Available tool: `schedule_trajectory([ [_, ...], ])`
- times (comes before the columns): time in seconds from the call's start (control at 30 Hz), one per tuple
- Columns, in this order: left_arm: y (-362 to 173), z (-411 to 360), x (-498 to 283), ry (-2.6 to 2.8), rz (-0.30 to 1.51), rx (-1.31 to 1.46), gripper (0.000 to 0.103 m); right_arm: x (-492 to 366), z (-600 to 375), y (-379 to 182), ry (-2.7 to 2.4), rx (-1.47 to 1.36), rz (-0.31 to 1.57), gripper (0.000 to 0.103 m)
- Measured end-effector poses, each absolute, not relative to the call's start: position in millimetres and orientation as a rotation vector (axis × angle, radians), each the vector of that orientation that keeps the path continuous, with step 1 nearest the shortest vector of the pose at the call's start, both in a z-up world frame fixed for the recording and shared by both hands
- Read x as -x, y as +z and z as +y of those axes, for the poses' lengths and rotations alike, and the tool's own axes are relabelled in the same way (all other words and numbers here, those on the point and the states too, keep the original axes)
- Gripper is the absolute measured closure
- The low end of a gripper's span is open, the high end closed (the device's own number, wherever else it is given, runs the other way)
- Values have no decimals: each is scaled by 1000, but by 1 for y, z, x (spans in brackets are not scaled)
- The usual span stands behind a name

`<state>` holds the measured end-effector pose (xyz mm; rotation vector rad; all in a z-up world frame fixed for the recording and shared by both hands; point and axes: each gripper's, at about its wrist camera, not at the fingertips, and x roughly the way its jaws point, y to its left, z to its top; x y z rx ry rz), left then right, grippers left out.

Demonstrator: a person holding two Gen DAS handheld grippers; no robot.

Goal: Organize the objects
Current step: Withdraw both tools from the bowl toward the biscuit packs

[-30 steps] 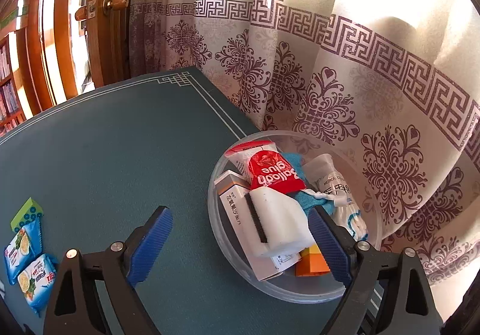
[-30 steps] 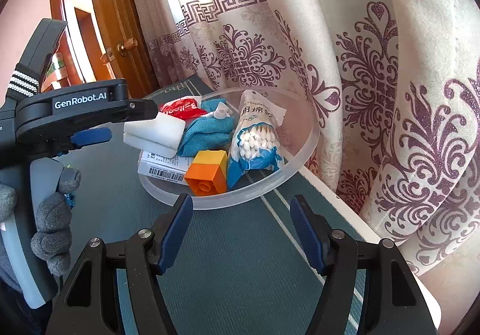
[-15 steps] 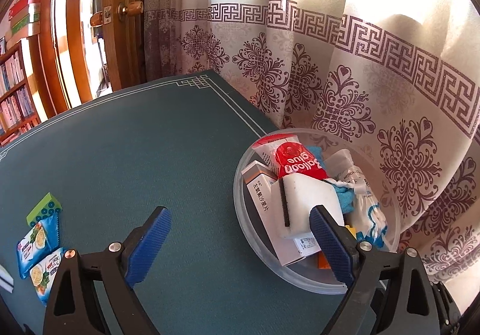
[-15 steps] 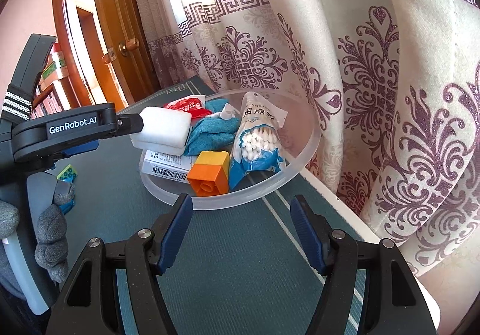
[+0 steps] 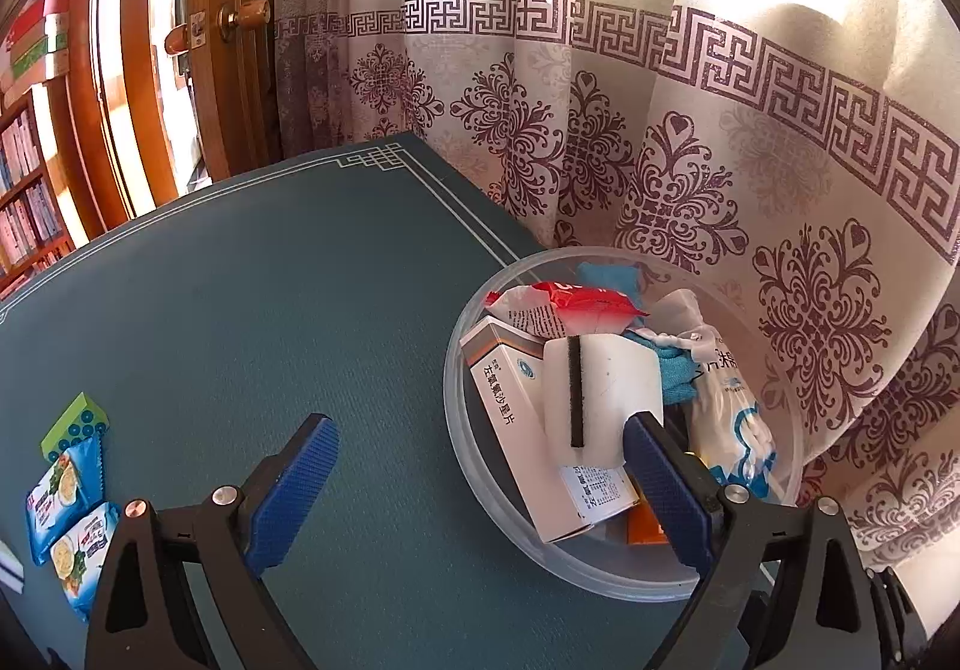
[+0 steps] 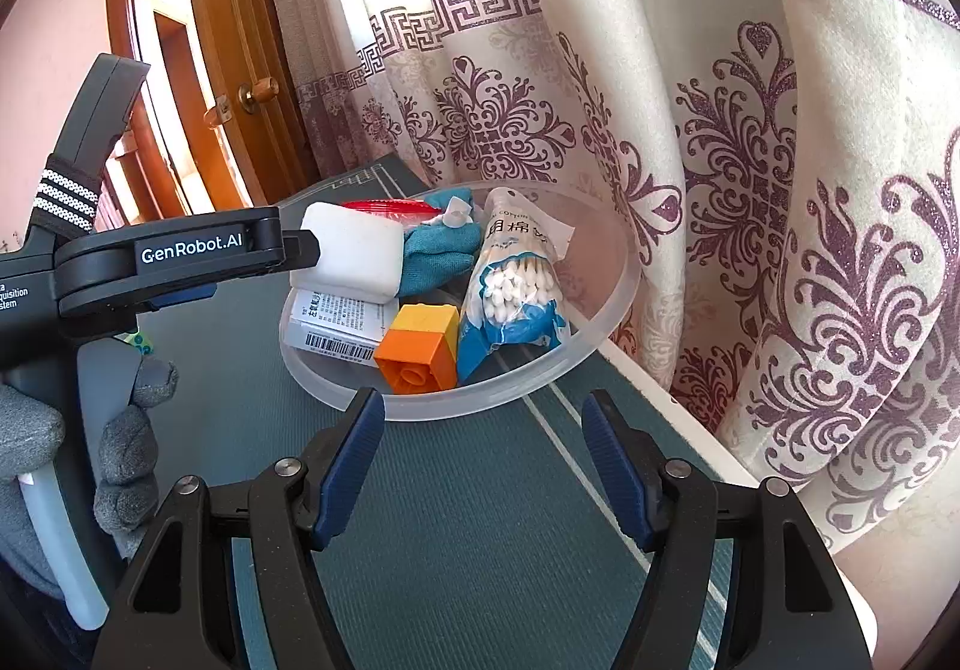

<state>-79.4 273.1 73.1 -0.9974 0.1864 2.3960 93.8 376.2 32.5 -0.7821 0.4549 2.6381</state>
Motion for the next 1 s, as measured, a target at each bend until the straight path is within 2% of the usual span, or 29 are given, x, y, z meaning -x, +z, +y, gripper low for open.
schedule_trajectory([
  [0.37, 81, 251, 69, 2408, 129, 1001, 0, -101, 374, 34, 2644, 799, 427, 33],
  [0.67, 80, 225, 55, 2458, 151, 989, 0, -102, 357, 41, 2697, 813, 395, 32],
  [1.0, 79, 176, 55, 2535, 95, 1012, 0, -95, 328, 49, 2762, 844, 348, 31],
])
